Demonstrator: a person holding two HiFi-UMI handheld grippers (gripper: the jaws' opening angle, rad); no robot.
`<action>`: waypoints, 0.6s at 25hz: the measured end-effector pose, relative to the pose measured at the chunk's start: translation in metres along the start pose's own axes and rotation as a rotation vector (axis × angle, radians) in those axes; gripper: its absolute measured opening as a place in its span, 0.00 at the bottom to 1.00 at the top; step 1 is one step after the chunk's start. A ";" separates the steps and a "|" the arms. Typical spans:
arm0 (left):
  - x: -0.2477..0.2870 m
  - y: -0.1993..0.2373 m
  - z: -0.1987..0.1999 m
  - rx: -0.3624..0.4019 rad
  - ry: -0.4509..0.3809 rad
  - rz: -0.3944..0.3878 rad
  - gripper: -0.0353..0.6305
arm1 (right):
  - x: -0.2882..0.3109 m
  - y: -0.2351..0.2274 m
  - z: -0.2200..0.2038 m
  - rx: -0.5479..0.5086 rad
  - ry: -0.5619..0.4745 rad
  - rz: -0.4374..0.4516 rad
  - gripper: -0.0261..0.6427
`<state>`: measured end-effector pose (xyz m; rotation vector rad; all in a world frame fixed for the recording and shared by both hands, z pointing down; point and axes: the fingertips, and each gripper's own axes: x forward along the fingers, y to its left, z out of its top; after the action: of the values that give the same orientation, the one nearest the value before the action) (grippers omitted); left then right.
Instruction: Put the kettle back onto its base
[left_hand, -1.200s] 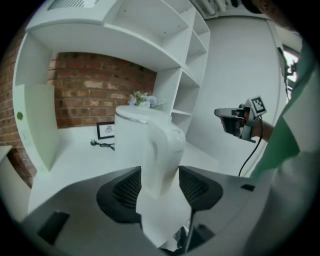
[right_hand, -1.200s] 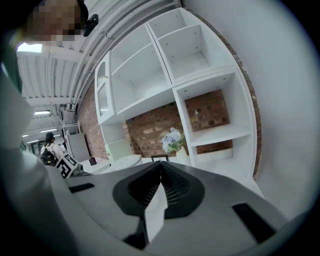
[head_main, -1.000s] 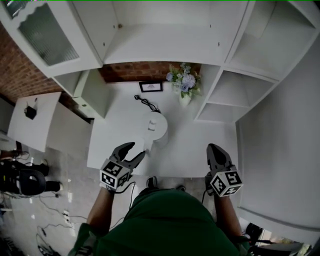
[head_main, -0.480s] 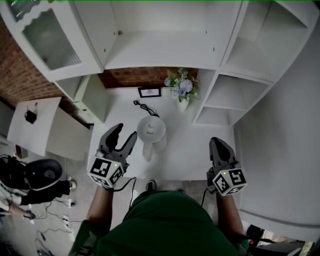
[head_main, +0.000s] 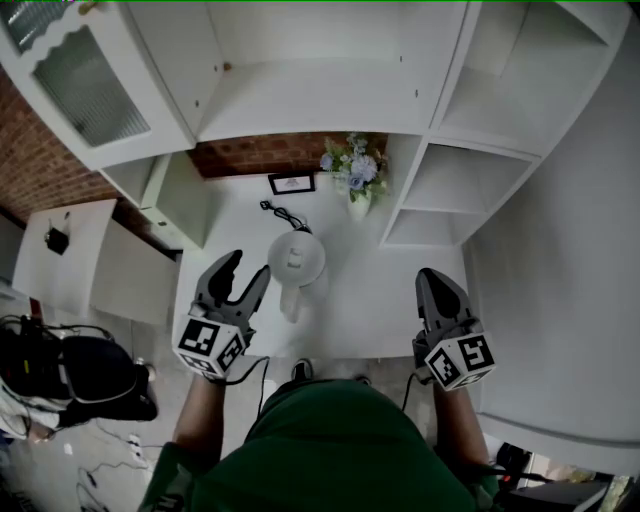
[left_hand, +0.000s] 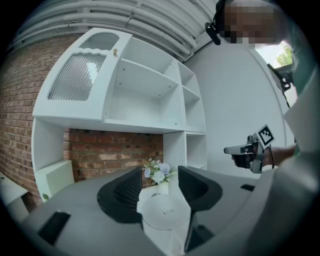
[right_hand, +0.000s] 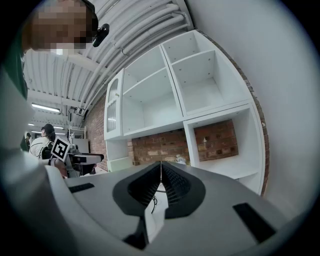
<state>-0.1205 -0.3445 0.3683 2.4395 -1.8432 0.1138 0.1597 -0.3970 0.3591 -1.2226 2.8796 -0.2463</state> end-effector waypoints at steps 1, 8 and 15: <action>0.000 0.000 -0.002 -0.002 0.004 0.001 0.41 | 0.000 0.000 0.000 -0.002 -0.002 0.002 0.07; -0.001 0.000 -0.009 -0.021 0.032 0.004 0.41 | 0.000 0.002 0.001 -0.015 -0.002 0.009 0.07; -0.001 0.005 -0.010 -0.015 0.027 0.019 0.41 | 0.002 0.002 0.001 -0.019 -0.010 0.009 0.07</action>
<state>-0.1253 -0.3439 0.3783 2.3991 -1.8494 0.1334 0.1570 -0.3968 0.3583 -1.2098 2.8854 -0.2122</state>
